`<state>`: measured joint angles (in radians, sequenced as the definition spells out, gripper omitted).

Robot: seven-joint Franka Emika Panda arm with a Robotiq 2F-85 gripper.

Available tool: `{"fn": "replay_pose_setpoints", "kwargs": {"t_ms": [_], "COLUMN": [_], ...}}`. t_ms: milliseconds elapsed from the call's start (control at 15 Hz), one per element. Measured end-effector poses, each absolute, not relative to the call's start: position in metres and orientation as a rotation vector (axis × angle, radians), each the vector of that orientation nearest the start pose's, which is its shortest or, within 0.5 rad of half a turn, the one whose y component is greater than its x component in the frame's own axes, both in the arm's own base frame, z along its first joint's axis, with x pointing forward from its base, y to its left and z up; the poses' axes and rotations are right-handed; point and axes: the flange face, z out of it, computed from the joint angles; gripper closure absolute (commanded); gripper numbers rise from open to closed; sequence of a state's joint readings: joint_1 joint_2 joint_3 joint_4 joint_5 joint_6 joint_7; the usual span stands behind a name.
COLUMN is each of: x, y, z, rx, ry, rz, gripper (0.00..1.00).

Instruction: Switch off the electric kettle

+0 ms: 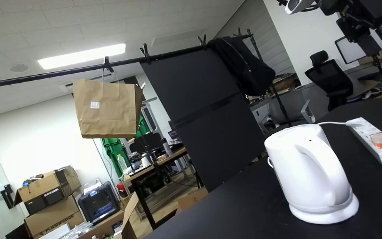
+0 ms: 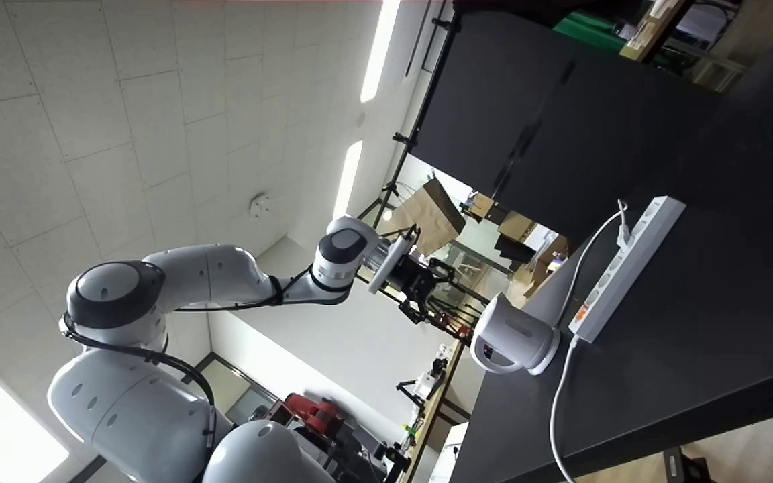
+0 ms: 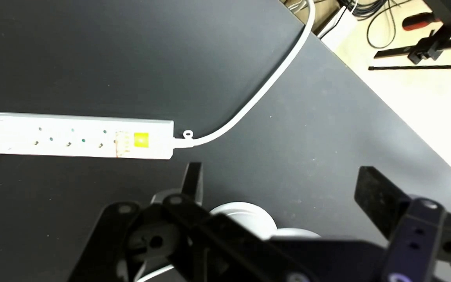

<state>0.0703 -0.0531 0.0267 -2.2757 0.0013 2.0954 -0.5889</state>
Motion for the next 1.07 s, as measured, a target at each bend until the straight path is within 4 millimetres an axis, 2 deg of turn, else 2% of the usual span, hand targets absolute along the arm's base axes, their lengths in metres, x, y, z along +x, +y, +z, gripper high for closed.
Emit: {"fn": "replay_pose_setpoints", "kwargs": {"t_ms": [667,733,800,1067], "x": [0.493,0.495,0.498,0.504], "y": [0.048,0.05,0.053,0.089], "z": [0.368,0.369,0.37,0.364], "rx": [-2.925,-2.93,-2.936,-2.919], "ry": [-1.05,-1.057,-1.07,-1.185], "rz": [0.179,0.149,0.114,0.03], "gripper": [0.0,0.25,0.27,0.55]}}
